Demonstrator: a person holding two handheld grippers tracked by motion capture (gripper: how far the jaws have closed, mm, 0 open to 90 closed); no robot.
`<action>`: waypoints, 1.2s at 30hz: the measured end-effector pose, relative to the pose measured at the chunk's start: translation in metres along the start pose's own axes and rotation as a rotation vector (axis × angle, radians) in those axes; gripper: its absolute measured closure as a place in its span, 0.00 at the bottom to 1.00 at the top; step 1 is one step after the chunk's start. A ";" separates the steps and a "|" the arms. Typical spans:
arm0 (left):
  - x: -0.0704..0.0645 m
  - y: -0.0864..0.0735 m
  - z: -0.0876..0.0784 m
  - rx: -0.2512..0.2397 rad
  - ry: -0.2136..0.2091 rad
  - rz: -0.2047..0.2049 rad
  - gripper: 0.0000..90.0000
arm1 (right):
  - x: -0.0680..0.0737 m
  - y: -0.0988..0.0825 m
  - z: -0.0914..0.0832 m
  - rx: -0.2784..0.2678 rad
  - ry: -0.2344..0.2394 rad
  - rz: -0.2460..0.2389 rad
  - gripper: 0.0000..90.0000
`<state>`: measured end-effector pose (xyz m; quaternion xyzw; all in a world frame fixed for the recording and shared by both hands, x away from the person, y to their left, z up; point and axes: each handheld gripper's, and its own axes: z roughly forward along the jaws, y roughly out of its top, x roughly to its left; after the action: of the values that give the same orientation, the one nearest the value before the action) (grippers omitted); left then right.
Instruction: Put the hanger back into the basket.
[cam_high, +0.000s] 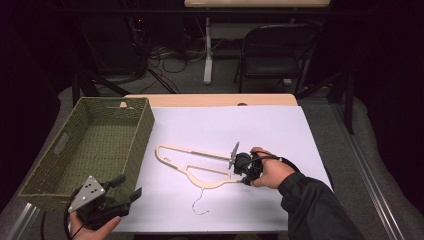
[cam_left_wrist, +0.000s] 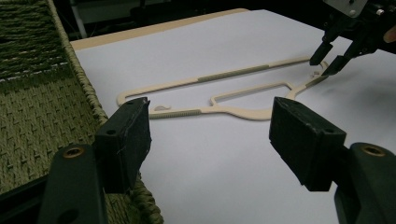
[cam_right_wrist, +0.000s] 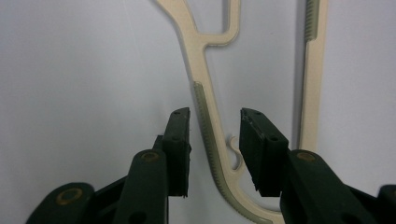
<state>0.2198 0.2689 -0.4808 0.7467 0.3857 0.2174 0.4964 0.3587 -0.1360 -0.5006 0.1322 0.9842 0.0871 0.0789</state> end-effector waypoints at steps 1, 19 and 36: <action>0.000 0.000 0.000 0.001 0.000 0.002 0.33 | 0.000 0.001 -0.001 -0.004 0.002 0.000 0.69; 0.001 -0.001 0.000 0.003 0.001 -0.004 0.33 | -0.007 0.019 0.017 0.068 0.048 -0.117 0.71; 0.001 -0.001 0.001 0.009 0.001 0.001 0.33 | -0.006 0.025 0.032 0.108 0.098 -0.147 0.81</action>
<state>0.2206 0.2691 -0.4821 0.7488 0.3868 0.2164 0.4928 0.3759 -0.1091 -0.5267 0.0594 0.9972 0.0341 0.0296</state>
